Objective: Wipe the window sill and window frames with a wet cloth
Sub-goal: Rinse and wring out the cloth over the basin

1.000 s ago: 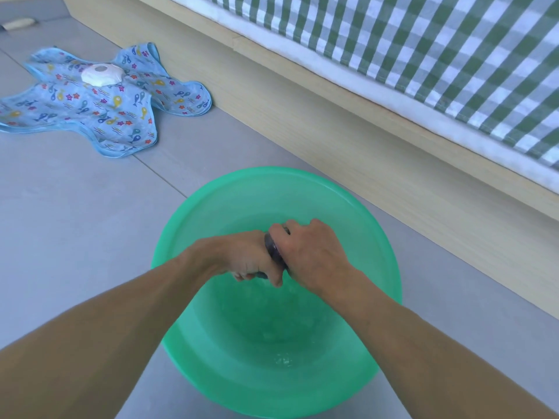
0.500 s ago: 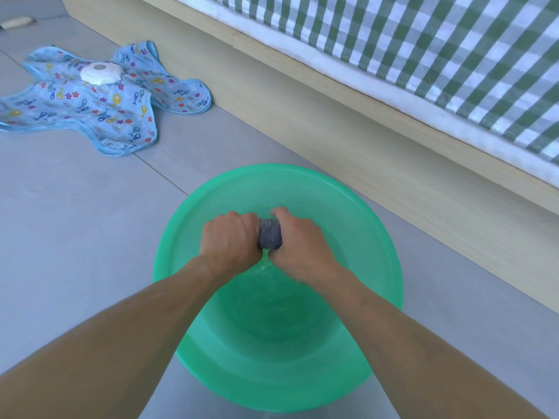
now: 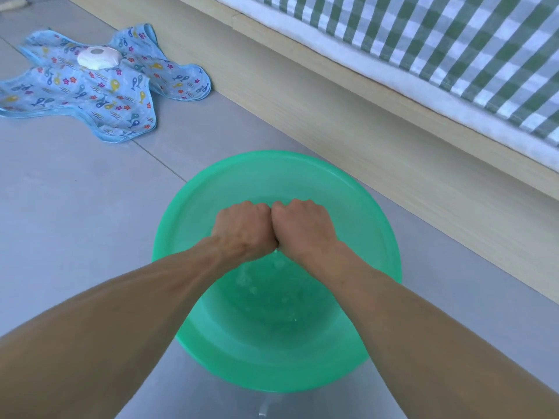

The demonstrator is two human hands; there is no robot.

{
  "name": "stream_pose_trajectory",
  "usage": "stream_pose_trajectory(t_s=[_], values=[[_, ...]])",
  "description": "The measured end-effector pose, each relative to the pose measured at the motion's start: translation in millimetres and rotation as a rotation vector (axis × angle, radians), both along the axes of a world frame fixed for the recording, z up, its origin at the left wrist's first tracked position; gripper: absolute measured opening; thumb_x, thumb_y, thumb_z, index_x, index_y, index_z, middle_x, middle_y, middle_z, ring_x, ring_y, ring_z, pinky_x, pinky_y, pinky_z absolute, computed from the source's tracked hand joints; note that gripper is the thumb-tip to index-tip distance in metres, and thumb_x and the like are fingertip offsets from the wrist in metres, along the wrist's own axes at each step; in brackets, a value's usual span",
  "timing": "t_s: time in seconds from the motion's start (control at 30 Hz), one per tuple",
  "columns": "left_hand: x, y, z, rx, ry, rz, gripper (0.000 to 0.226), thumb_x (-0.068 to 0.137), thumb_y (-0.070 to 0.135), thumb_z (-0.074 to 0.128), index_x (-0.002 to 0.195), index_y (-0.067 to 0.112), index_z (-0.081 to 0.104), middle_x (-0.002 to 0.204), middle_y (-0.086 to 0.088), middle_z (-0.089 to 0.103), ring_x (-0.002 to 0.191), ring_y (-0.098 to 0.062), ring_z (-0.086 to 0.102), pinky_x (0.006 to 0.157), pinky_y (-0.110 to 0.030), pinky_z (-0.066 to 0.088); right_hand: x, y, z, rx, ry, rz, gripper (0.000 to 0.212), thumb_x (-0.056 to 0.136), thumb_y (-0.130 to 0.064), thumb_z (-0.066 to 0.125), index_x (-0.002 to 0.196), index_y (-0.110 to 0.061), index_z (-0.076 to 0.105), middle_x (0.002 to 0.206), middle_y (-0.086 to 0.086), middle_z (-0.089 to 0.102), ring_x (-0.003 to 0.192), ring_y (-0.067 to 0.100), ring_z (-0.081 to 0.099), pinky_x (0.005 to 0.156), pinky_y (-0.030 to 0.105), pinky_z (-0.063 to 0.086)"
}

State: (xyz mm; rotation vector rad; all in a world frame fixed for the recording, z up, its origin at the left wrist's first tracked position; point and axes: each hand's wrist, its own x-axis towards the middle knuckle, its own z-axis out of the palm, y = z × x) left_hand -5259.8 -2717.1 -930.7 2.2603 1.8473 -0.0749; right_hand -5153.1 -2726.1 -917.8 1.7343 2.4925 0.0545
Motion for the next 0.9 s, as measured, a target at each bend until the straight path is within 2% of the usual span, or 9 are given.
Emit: stream_pose_trajectory(t_s=[0.1,0.3,0.53,0.67,0.73,0.77,0.83,0.87,0.9], values=[[-3.0,-0.1,-1.1,0.039,0.092,-0.048,0.02,0.084,0.021,0.052,0.1,0.016,0.063,0.104,-0.012,0.067,0.098,-0.033,0.065,0.069,-0.031,0.039,-5.9,0.7,3.9,-0.08,0.038,-0.083,0.028,0.089,-0.01,0.052,0.116,-0.011,0.062,0.117,0.014,0.064,0.109,0.036,0.061,0.08,0.038,0.048],[-9.0,-3.2,-0.5,0.053,0.155,-0.097,0.019,0.083,0.02,0.051,0.096,0.018,0.065,0.097,-0.011,0.067,0.091,-0.034,0.065,0.066,-0.032,0.039,-8.6,5.3,2.5,-0.221,0.116,-0.139,0.03,0.08,-0.011,0.061,0.11,-0.011,0.064,0.111,0.014,0.066,0.103,0.035,0.063,0.07,0.034,0.039],[-3.3,11.2,14.4,0.18,0.17,-0.069,0.021,0.087,0.02,0.049,0.098,0.019,0.066,0.1,-0.011,0.068,0.094,-0.034,0.065,0.067,-0.032,0.037,-3.6,20.4,14.7,-0.094,0.141,-0.157,0.029,0.079,-0.01,0.057,0.107,-0.017,0.066,0.105,0.012,0.066,0.097,0.036,0.064,0.067,0.034,0.039],[0.2,13.5,19.4,0.174,0.206,-0.106,0.021,0.088,0.021,0.047,0.1,0.02,0.065,0.102,-0.01,0.068,0.095,-0.033,0.065,0.067,-0.031,0.036,0.3,24.8,17.5,-0.133,0.133,-0.153,0.027,0.079,-0.01,0.057,0.104,-0.018,0.064,0.103,0.011,0.065,0.096,0.036,0.063,0.065,0.034,0.037],[-1.6,19.3,24.8,0.236,0.186,-0.111,0.013,0.088,0.021,0.049,0.095,0.02,0.06,0.097,-0.01,0.068,0.091,-0.033,0.066,0.064,-0.031,0.035,1.4,25.7,18.5,-0.059,0.182,-0.17,0.019,0.082,-0.011,0.056,0.1,-0.018,0.057,0.1,0.009,0.064,0.094,0.036,0.061,0.063,0.034,0.033],[-3.1,25.7,31.5,0.327,0.144,-0.118,0.002,0.084,0.02,0.054,0.086,0.021,0.055,0.089,-0.009,0.068,0.081,-0.033,0.067,0.059,-0.029,0.032,1.2,26.8,19.9,0.046,0.218,-0.19,0.017,0.083,-0.01,0.056,0.096,-0.019,0.051,0.098,0.008,0.063,0.089,0.036,0.06,0.061,0.035,0.031],[-2.8,35.0,46.1,0.478,0.096,-0.112,0.03,0.067,0.015,0.068,0.072,0.022,0.04,0.065,-0.008,0.062,0.056,-0.031,0.062,0.051,-0.024,0.023,1.8,29.6,21.2,0.315,0.36,-0.198,0.023,0.078,-0.005,0.059,0.093,-0.017,0.046,0.09,0.007,0.06,0.071,0.037,0.057,0.052,0.034,0.027],[-2.7,35.6,50.4,0.466,0.064,-0.089,0.029,0.066,0.015,0.069,0.072,0.023,0.041,0.065,-0.007,0.062,0.056,-0.031,0.062,0.051,-0.024,0.024,3.3,31.0,20.5,0.363,0.399,-0.206,0.025,0.074,-0.004,0.061,0.093,-0.015,0.049,0.088,0.007,0.059,0.065,0.036,0.056,0.049,0.032,0.026],[0.2,34.0,49.2,0.35,0.057,-0.086,0.017,0.073,0.016,0.064,0.078,0.023,0.05,0.077,-0.007,0.066,0.069,-0.032,0.066,0.054,-0.027,0.03,5.5,31.7,16.2,0.323,0.378,-0.194,0.025,0.074,-0.005,0.062,0.095,-0.014,0.051,0.089,0.008,0.06,0.066,0.036,0.058,0.05,0.032,0.028]])
